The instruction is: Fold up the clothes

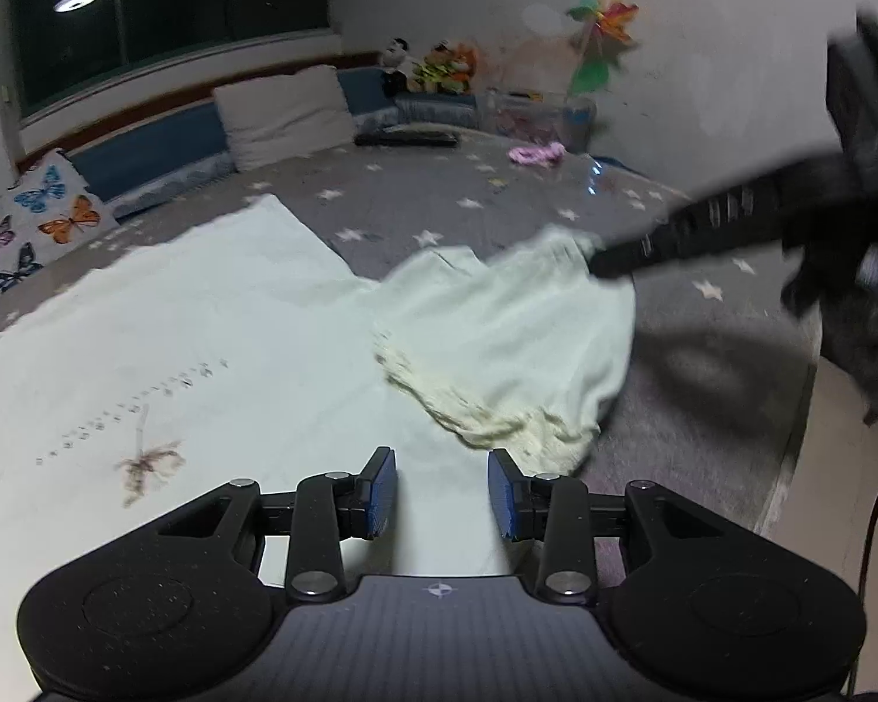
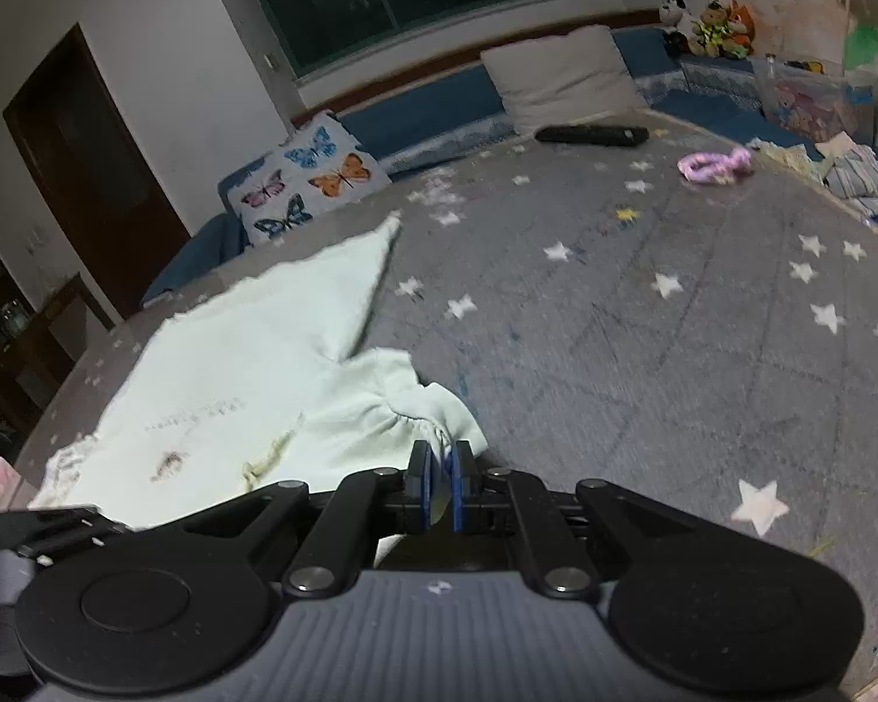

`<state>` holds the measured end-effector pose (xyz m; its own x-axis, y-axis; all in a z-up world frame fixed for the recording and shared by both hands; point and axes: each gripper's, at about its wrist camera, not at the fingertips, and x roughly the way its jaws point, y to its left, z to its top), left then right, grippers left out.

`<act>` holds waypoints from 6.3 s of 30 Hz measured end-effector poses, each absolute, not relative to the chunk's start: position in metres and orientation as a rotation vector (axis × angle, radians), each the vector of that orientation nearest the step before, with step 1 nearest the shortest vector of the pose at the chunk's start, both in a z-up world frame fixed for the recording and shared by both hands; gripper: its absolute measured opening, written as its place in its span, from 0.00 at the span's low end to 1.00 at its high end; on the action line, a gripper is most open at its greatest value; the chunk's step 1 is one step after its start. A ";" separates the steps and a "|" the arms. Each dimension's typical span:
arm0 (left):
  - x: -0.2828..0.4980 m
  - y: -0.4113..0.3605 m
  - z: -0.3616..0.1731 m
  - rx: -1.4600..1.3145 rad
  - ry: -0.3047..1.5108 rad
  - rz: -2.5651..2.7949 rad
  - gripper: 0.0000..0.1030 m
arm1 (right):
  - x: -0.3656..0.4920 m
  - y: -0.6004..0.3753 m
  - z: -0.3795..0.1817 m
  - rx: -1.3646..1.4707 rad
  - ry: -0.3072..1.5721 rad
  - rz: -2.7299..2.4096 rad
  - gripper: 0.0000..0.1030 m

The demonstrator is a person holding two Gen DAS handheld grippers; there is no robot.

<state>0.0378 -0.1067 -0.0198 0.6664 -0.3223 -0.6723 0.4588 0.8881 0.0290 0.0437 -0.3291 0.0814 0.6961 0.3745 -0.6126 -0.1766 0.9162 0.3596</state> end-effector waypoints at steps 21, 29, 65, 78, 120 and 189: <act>-0.006 0.020 0.002 0.021 0.621 -0.188 0.50 | 0.023 -0.167 0.123 -0.015 0.720 0.756 0.15; 0.012 -0.007 0.007 0.003 0.609 -0.279 0.49 | 0.037 -0.195 0.087 -0.079 0.848 0.626 0.15; 0.041 -0.006 -0.028 -0.065 0.695 -0.342 0.52 | 0.170 -0.188 0.076 -0.066 0.843 0.370 0.01; 0.047 -0.018 -0.009 -0.070 0.653 -0.380 0.51 | 0.167 -0.210 0.084 0.002 0.793 0.439 0.06; 0.005 0.037 0.002 -0.082 0.638 -0.120 0.53 | 0.065 -0.184 0.086 -0.244 0.814 0.698 0.19; -0.034 0.214 -0.021 -0.415 0.602 0.507 0.12 | 0.041 -0.163 0.069 -0.278 0.822 0.681 0.31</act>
